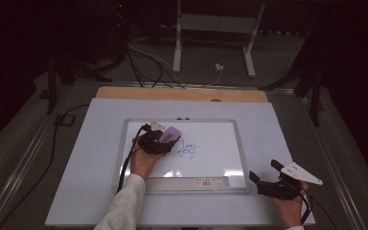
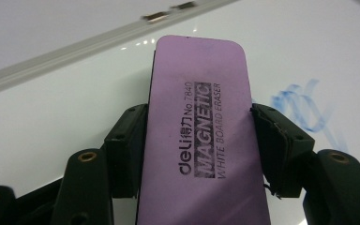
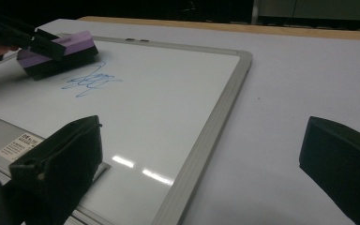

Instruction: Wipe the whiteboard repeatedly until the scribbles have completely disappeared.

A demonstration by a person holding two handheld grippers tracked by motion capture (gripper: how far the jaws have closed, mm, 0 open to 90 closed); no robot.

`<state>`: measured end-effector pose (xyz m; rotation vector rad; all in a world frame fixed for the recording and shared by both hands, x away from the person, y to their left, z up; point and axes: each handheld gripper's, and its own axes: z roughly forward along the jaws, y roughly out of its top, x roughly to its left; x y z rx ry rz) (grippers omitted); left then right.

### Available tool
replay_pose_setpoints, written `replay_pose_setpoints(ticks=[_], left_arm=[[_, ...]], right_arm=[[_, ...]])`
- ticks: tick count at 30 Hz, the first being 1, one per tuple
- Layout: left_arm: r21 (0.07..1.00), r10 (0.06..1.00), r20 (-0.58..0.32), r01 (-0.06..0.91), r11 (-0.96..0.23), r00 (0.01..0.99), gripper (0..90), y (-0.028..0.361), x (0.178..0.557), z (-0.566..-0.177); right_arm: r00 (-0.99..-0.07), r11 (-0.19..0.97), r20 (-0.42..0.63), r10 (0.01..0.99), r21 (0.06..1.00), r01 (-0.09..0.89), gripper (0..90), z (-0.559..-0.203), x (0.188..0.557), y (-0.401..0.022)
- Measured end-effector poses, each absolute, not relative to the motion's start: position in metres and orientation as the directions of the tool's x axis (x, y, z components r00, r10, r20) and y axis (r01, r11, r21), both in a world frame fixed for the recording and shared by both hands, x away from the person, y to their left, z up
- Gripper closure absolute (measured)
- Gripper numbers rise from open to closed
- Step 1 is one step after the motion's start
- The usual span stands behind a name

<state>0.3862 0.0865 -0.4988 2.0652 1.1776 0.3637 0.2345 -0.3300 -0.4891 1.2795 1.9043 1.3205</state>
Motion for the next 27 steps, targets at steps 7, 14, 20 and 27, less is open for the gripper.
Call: replay_pose_setpoints(ticks=[7, 14, 20, 27], left_arm=[[0.678, 0.857, -0.101, 0.665, -0.312, 0.505, 41.4, 0.091, 0.399, -0.507], [0.663, 0.846, -0.082, 0.662, -0.348, 0.527, 41.5, 0.084, 0.394, -0.505], [0.654, 0.82, -0.04, 0.635, -0.41, 0.571, 41.6, 0.076, 0.387, -0.502], [0.652, 0.887, -0.063, 0.692, -0.31, 0.457, 41.7, 0.105, 0.403, -0.504]], right_arm=[[-0.441, 0.093, 0.112, 0.891, 0.903, 0.419, 0.1, -0.489, 0.235, -0.331], [-0.446, 0.099, 0.111, 0.888, 0.902, 0.42, 0.1, -0.489, 0.235, -0.329], [-0.448, 0.102, 0.109, 0.887, 0.901, 0.421, 0.1, -0.49, 0.235, -0.328], [-0.444, 0.095, 0.115, 0.889, 0.902, 0.422, 0.1, -0.49, 0.235, -0.33]])
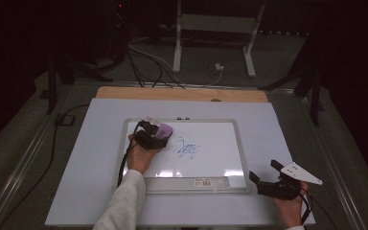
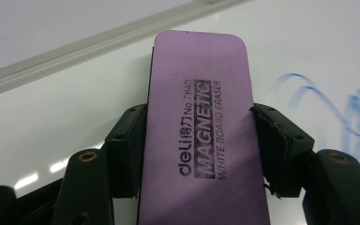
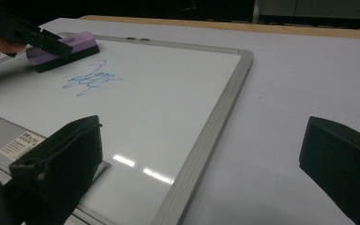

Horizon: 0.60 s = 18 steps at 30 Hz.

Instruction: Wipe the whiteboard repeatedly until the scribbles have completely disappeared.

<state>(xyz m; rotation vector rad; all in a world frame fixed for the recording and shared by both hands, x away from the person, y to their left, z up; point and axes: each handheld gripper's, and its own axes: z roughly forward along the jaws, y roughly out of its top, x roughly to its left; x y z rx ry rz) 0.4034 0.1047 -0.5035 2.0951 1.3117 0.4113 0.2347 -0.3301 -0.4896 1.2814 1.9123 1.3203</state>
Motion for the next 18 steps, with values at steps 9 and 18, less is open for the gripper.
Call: replay_pose_setpoints(ticks=[9, 18], left_arm=[[0.652, 0.878, -0.065, 0.686, -0.323, 0.475, 41.6, 0.097, 0.4, -0.504], [0.645, 0.826, -0.053, 0.65, -0.401, 0.561, 41.6, 0.071, 0.387, -0.502]], right_arm=[[-0.451, 0.105, 0.108, 0.886, 0.901, 0.421, 0.1, -0.49, 0.235, -0.328], [-0.45, 0.103, 0.109, 0.886, 0.901, 0.421, 0.1, -0.489, 0.235, -0.328]])
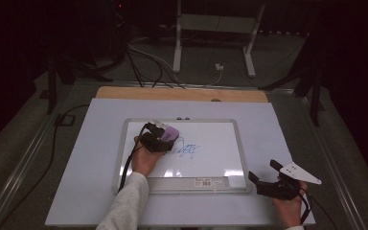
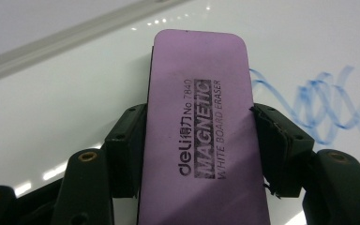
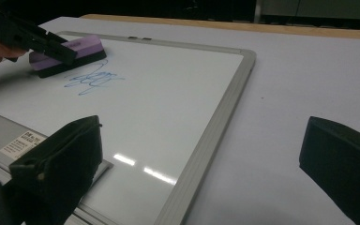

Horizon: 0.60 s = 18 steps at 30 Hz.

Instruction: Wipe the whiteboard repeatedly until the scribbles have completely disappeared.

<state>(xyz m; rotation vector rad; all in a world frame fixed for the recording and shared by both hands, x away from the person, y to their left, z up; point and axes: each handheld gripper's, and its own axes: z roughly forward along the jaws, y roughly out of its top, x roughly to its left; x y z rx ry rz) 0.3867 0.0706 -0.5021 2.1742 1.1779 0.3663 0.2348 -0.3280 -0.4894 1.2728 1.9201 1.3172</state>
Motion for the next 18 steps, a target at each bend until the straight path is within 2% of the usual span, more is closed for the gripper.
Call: replay_pose_setpoints(ticks=[3, 6, 12, 18], left_arm=[[0.645, 0.814, -0.03, 0.633, -0.427, 0.58, 41.6, 0.066, 0.383, -0.502], [0.649, 0.821, -0.047, 0.642, -0.408, 0.569, 41.6, 0.069, 0.386, -0.503], [0.641, 0.865, -0.065, 0.685, -0.346, 0.497, 41.6, 0.077, 0.403, -0.503], [0.64, 0.855, -0.053, 0.675, -0.367, 0.515, 41.6, 0.069, 0.404, -0.502]], right_arm=[[-0.45, 0.102, 0.11, 0.886, 0.901, 0.422, 0.1, -0.489, 0.235, -0.328], [-0.447, 0.1, 0.111, 0.887, 0.901, 0.422, 0.1, -0.489, 0.234, -0.328], [-0.446, 0.098, 0.112, 0.888, 0.901, 0.422, 0.1, -0.489, 0.235, -0.329], [-0.449, 0.101, 0.112, 0.887, 0.9, 0.423, 0.1, -0.489, 0.235, -0.329]])
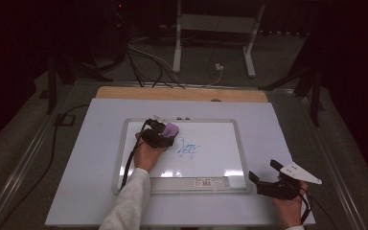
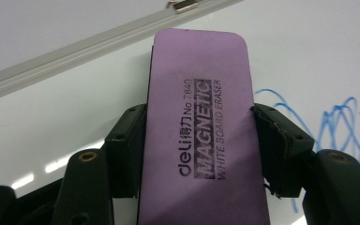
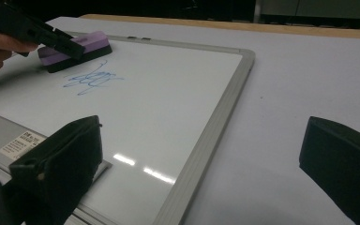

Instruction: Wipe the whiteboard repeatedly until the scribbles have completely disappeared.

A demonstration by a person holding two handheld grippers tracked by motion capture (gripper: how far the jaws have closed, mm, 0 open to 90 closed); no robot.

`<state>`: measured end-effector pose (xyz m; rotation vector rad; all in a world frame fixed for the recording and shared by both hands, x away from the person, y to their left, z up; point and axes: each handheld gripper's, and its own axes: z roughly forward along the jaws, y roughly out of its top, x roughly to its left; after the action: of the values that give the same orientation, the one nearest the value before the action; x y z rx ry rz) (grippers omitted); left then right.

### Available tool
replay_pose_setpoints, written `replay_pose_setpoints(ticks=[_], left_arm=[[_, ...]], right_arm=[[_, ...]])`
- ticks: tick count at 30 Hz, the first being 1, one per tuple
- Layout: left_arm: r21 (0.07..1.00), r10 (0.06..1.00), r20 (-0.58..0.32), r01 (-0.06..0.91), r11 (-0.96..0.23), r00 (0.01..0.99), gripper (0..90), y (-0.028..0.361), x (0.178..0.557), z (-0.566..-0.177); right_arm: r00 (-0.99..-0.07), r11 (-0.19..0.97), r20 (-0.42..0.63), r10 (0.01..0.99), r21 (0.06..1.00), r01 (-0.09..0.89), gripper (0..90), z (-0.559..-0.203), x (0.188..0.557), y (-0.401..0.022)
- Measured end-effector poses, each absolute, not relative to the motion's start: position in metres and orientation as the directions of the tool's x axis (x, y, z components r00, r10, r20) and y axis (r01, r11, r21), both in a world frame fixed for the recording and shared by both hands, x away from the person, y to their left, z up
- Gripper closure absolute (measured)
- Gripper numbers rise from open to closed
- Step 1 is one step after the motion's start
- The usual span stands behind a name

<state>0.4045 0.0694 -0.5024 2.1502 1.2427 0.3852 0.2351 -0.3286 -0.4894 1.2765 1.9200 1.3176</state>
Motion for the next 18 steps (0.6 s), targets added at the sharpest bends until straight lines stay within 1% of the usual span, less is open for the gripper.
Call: replay_pose_setpoints(ticks=[6, 8, 14, 17, 18], left_arm=[[0.632, 0.788, -0.017, 0.617, -0.468, 0.616, 41.6, 0.053, 0.391, -0.5], [0.633, 0.789, -0.031, 0.623, -0.46, 0.614, 41.6, 0.054, 0.392, -0.501], [0.631, 0.829, -0.051, 0.661, -0.405, 0.557, 41.7, 0.063, 0.403, -0.501], [0.632, 0.829, -0.052, 0.661, -0.405, 0.557, 41.7, 0.062, 0.402, -0.502], [0.629, 0.817, -0.057, 0.656, -0.417, 0.574, 41.6, 0.06, 0.401, -0.501]], right_arm=[[-0.448, 0.1, 0.112, 0.887, 0.901, 0.423, 0.1, -0.489, 0.235, -0.329], [-0.447, 0.1, 0.111, 0.888, 0.901, 0.422, 0.1, -0.489, 0.235, -0.329], [-0.446, 0.099, 0.112, 0.888, 0.901, 0.423, 0.1, -0.489, 0.235, -0.329], [-0.447, 0.1, 0.111, 0.888, 0.901, 0.421, 0.1, -0.489, 0.235, -0.33], [-0.447, 0.1, 0.11, 0.888, 0.902, 0.421, 0.1, -0.489, 0.235, -0.329]])
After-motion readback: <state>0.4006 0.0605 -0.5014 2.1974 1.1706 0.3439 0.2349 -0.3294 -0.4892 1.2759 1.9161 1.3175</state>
